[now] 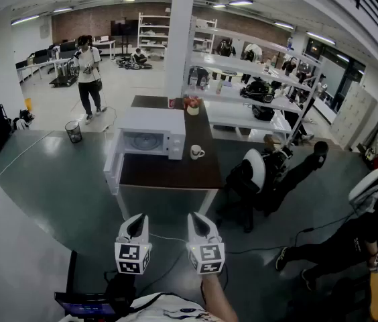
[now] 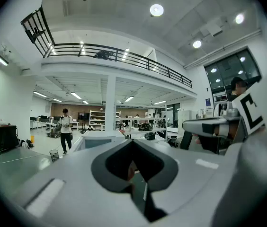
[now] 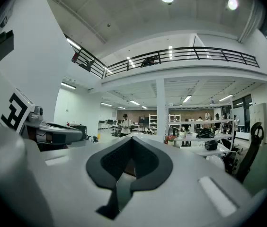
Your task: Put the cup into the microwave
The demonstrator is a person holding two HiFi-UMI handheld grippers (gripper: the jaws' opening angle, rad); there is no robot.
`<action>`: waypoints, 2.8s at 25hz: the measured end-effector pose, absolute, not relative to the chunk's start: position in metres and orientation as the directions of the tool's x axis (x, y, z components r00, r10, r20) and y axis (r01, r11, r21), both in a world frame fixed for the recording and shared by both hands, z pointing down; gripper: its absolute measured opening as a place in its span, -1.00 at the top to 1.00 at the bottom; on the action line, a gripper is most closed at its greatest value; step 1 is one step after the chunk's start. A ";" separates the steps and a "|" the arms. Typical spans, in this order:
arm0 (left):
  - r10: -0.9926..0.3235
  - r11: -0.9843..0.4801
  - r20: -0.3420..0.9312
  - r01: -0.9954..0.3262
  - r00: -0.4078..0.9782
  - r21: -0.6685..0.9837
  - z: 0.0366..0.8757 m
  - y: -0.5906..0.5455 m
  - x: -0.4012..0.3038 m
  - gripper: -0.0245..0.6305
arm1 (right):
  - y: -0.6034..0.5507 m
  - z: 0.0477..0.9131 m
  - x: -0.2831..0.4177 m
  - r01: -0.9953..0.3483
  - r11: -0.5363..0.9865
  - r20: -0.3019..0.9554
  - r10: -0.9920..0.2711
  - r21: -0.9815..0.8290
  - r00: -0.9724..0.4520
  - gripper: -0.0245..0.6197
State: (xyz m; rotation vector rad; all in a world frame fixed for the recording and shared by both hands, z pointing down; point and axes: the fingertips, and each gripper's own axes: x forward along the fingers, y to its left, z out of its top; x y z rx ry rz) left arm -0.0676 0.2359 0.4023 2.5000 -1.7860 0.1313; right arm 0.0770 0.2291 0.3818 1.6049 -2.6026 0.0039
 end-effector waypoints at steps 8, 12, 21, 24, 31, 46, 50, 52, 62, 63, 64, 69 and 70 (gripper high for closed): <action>-0.941 -0.322 0.109 -0.947 0.321 0.007 0.402 0.229 -0.065 0.93 | 0.224 0.386 0.082 -0.894 0.447 0.086 -0.893 0.036 -0.442 0.93; -0.939 -0.323 0.121 -0.946 0.322 0.009 0.406 0.231 -0.059 0.93 | 0.226 0.387 0.081 -0.882 0.469 0.086 -0.881 0.031 -0.466 0.93; -0.944 -0.300 0.139 -0.954 0.298 0.005 0.411 0.240 -0.048 0.93 | 0.235 0.387 0.078 -0.855 0.519 0.070 -0.853 0.018 -0.516 0.92; -0.946 -0.288 0.152 -0.958 0.286 0.011 0.415 0.248 -0.042 0.93 | 0.242 0.389 0.081 -0.847 0.531 0.079 -0.845 0.009 -0.529 0.92; -0.945 -0.268 0.187 -0.963 0.267 0.019 0.429 0.266 -0.026 0.93 | 0.256 0.403 0.088 -0.820 0.572 0.120 -0.814 0.000 -0.568 0.92; -0.931 -0.330 0.156 -0.943 0.331 0.032 0.412 0.191 -0.022 0.93 | 0.194 0.392 0.076 -0.825 0.565 0.114 -0.820 0.005 -0.561 0.92; -0.926 -0.346 0.148 -0.937 0.348 0.036 0.411 0.160 -0.027 0.93 | 0.163 0.390 0.070 -0.833 0.553 0.106 -0.829 0.011 -0.549 0.92; -0.922 -0.353 0.154 -0.935 0.355 0.038 0.413 0.147 -0.031 0.93 | 0.151 0.392 0.066 -0.839 0.545 0.112 -0.834 0.007 -0.541 0.92; -0.906 -0.369 0.198 -0.928 0.373 0.061 0.431 0.099 -0.056 0.93 | 0.102 0.409 0.044 -0.851 0.525 0.153 -0.839 -0.023 -0.522 0.92; -0.904 -0.369 0.206 -0.927 0.374 0.067 0.434 0.097 -0.058 0.93 | 0.100 0.411 0.041 -0.850 0.525 0.160 -0.837 -0.027 -0.522 0.92; -0.902 -0.368 0.213 -0.927 0.375 0.072 0.438 0.094 -0.061 0.93 | 0.099 0.413 0.037 -0.850 0.526 0.166 -0.836 -0.031 -0.524 0.92; -0.893 -0.376 0.234 -0.923 0.385 0.087 0.443 0.081 -0.062 0.93 | 0.090 0.419 0.032 -0.851 0.525 0.196 -0.831 -0.036 -0.521 0.92; -0.891 -0.375 0.237 -0.922 0.386 0.090 0.444 0.079 -0.062 0.93 | 0.088 0.421 0.033 -0.851 0.524 0.204 -0.830 -0.039 -0.520 0.92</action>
